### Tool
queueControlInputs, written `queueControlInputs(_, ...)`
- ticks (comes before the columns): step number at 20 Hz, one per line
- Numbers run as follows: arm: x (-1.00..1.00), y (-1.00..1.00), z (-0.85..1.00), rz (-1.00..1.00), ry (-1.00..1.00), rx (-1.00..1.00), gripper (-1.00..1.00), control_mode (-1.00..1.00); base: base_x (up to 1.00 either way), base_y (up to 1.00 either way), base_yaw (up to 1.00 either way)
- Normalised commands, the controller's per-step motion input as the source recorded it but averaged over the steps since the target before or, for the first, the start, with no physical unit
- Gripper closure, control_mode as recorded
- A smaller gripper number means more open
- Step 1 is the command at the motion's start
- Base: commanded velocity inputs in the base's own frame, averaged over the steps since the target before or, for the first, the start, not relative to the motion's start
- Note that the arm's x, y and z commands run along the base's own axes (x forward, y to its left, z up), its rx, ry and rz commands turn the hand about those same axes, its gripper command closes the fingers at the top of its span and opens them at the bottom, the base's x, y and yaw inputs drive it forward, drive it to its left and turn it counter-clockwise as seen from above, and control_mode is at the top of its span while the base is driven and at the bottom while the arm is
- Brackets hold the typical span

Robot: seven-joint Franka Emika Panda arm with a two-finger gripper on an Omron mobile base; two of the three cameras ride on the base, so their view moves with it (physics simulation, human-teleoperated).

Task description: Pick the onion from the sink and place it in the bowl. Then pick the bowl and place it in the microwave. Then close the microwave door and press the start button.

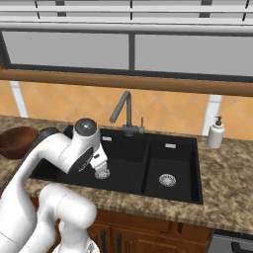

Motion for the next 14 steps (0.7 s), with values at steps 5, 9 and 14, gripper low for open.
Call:
queueControlInputs(5,0.00,1.00,0.30,0.24,0.00,-0.10,1.00,-1.00,0.00,0.00,0.00)
queueControlInputs(9,0.15,1.00,0.45,0.21,0.00,-0.09,1.00,-1.00,0.00,0.00,0.00)
queueControlInputs(14,0.10,1.00,0.34,0.13,0.00,-0.21,1.00,-1.00,0.00,0.00,0.00)
